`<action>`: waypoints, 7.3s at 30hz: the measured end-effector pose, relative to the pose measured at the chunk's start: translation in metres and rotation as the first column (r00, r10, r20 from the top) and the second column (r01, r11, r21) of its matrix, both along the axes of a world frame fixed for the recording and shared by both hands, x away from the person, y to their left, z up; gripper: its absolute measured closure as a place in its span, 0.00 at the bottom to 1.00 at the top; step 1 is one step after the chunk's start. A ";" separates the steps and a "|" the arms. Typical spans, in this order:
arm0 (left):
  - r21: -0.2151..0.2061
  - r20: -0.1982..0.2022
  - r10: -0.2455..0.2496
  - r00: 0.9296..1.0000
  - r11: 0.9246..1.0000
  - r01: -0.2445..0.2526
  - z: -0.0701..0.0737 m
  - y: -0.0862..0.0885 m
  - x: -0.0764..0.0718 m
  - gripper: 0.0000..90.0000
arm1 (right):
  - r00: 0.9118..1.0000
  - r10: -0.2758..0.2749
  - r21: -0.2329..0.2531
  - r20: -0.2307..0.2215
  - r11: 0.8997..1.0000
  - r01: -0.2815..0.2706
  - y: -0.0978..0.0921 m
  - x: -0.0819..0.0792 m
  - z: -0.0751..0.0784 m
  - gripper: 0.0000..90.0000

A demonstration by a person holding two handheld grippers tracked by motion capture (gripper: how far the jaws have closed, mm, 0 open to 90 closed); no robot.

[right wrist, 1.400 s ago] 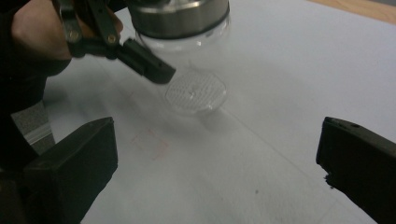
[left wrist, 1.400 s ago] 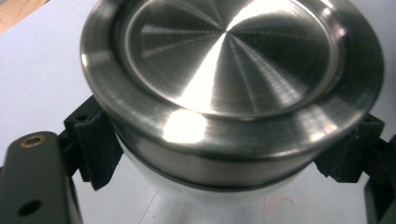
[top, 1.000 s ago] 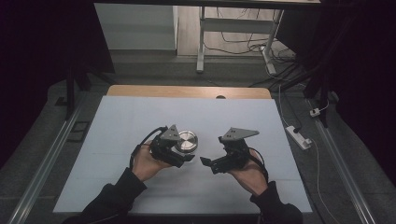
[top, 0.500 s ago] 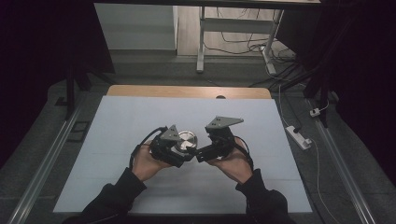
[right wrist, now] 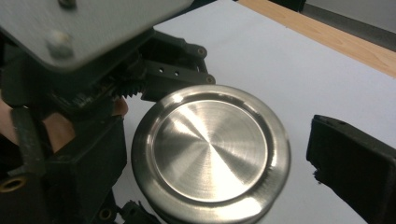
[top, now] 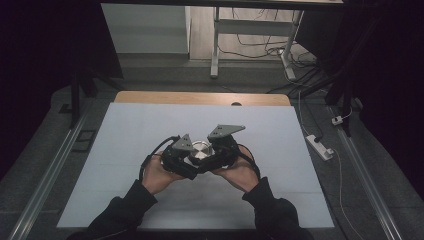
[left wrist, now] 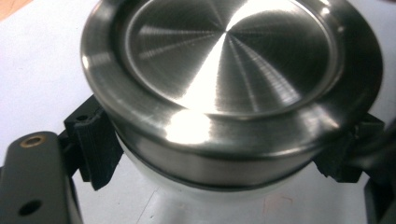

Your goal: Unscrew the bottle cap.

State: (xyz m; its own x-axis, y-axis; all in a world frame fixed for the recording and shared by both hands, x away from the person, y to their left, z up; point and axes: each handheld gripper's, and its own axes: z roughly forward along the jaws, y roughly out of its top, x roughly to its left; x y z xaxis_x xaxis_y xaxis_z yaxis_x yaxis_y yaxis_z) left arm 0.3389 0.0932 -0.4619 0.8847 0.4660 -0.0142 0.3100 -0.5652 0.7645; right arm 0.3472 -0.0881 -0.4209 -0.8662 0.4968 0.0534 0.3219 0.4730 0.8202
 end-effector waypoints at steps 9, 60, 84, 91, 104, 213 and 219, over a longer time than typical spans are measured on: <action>-0.008 -0.008 -0.013 1.000 1.000 0.013 0.001 0.001 0.001 0.17 | 0.998 0.059 0.025 -0.011 0.998 -0.059 -0.001 0.004 -0.005 0.20; -0.029 -0.018 0.028 0.999 0.999 -0.028 0.000 0.000 -0.001 0.17 | 1.000 0.017 -0.013 0.008 1.000 -0.016 0.000 0.002 -0.002 0.14; -0.034 -0.015 -0.221 0.975 0.975 0.221 0.001 -0.006 -0.007 0.17 | 0.903 0.422 0.058 -0.073 0.906 -0.419 -0.029 0.015 -0.005 0.15; -0.048 -0.018 -0.088 0.996 0.995 0.087 0.002 0.000 -0.003 0.17 | 0.978 0.204 0.034 -0.049 0.979 -0.203 -0.027 0.011 0.008 0.05; 0.006 -0.009 0.018 1.000 1.000 -0.018 0.003 -0.003 -0.004 0.17 | 0.999 0.039 0.013 -0.006 0.999 -0.039 -0.003 0.001 -0.003 0.20; -0.118 -0.017 -0.230 0.973 0.967 0.227 0.004 0.013 -0.002 0.17 | 0.941 0.339 0.138 0.000 0.932 -0.336 -0.022 0.007 0.000 0.21; -0.122 -0.021 -0.223 0.975 0.968 0.219 0.004 0.013 -0.002 0.17 | 0.946 0.323 0.160 0.012 0.934 -0.321 -0.025 0.008 0.005 0.21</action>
State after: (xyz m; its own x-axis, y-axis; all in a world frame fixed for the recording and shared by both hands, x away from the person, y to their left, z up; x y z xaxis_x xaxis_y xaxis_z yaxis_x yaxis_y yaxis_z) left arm 0.3369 0.1066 -0.4584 0.9634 0.2525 -0.0897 0.2150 -0.5286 0.8212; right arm 0.3549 -0.1136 -0.4158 -0.9769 0.1758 0.1218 0.1861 0.4182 0.8891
